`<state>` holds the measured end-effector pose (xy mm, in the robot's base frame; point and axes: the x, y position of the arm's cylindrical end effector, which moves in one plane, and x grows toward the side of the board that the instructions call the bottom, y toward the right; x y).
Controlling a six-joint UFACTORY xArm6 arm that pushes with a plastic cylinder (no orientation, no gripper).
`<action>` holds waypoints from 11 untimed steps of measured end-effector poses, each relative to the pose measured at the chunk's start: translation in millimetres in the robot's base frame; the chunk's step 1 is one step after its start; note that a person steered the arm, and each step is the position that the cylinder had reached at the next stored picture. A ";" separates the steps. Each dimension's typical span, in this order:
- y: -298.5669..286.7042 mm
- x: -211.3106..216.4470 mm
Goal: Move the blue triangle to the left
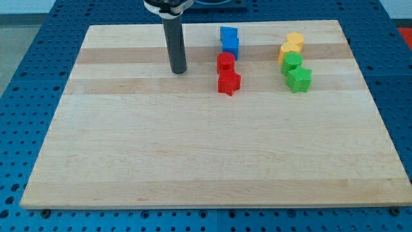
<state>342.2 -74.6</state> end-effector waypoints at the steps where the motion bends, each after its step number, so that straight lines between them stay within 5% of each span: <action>1: 0.0 0.0; 2: -3.1 -1.2; 5: -19.2 -114.7; 7: 69.7 -145.8; 8: 126.1 -149.0; 11: 139.7 -105.4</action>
<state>236.8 65.1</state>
